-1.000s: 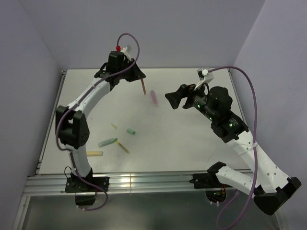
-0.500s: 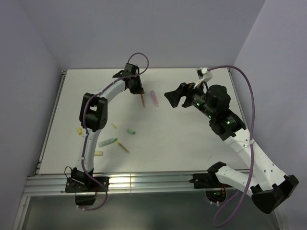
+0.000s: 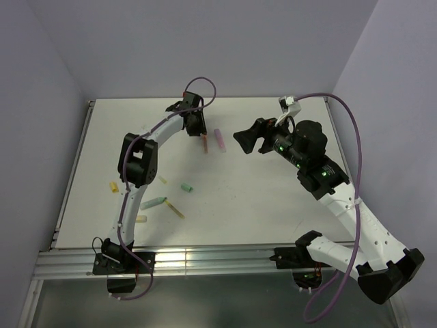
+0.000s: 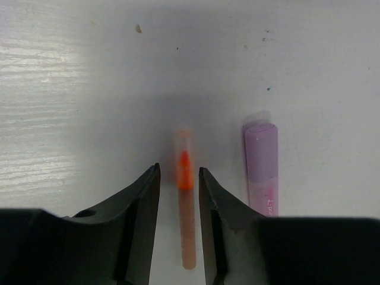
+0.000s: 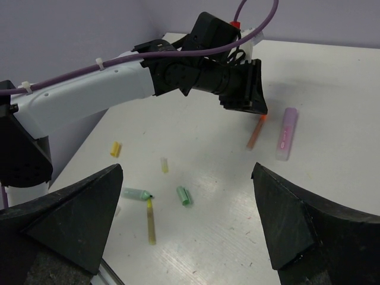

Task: Insert the pens into the pen caps

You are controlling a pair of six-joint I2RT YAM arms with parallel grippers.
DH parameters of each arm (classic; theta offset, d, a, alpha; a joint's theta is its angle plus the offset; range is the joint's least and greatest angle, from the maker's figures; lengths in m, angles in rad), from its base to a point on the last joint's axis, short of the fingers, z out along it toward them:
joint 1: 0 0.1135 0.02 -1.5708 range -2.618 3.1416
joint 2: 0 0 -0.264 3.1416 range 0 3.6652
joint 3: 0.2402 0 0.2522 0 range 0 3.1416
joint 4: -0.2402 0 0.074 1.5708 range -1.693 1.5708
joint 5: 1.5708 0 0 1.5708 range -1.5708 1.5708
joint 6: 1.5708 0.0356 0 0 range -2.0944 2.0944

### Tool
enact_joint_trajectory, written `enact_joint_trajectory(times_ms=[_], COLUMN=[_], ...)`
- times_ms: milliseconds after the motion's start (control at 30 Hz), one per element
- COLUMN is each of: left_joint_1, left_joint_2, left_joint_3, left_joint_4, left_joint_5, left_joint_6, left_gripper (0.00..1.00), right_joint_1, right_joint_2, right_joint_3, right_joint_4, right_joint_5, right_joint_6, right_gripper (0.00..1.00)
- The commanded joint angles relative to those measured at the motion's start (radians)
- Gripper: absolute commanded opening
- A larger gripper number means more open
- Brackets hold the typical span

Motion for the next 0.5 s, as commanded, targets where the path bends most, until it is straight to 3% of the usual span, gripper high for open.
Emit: enact_joint_trajectory(times_ms=[0, 300, 467], left_joint_1=[-0.003, -0.005, -0.003], left_joint_2=[0.009, -0.05, -0.187], left_joint_3=[0.009, 0.003, -0.08], left_joint_4=[0.001, 0.017, 0.086], left_joint_5=[-0.022, -0.052, -0.035], left_joint_6=[0.015, 0.027, 0.034], left_gripper=[0.37, 0.39, 0.41], right_joint_1=[-0.009, -0.011, -0.011], right_joint_2=[0.003, 0.004, 0.007], right_joint_3=[0.014, 0.016, 0.019], right_joint_4=[0.016, 0.008, 0.004], right_joint_5=[-0.007, -0.004, 0.004], right_joint_6=[-0.005, -0.007, -0.01], right_gripper=[0.97, 0.96, 0.96])
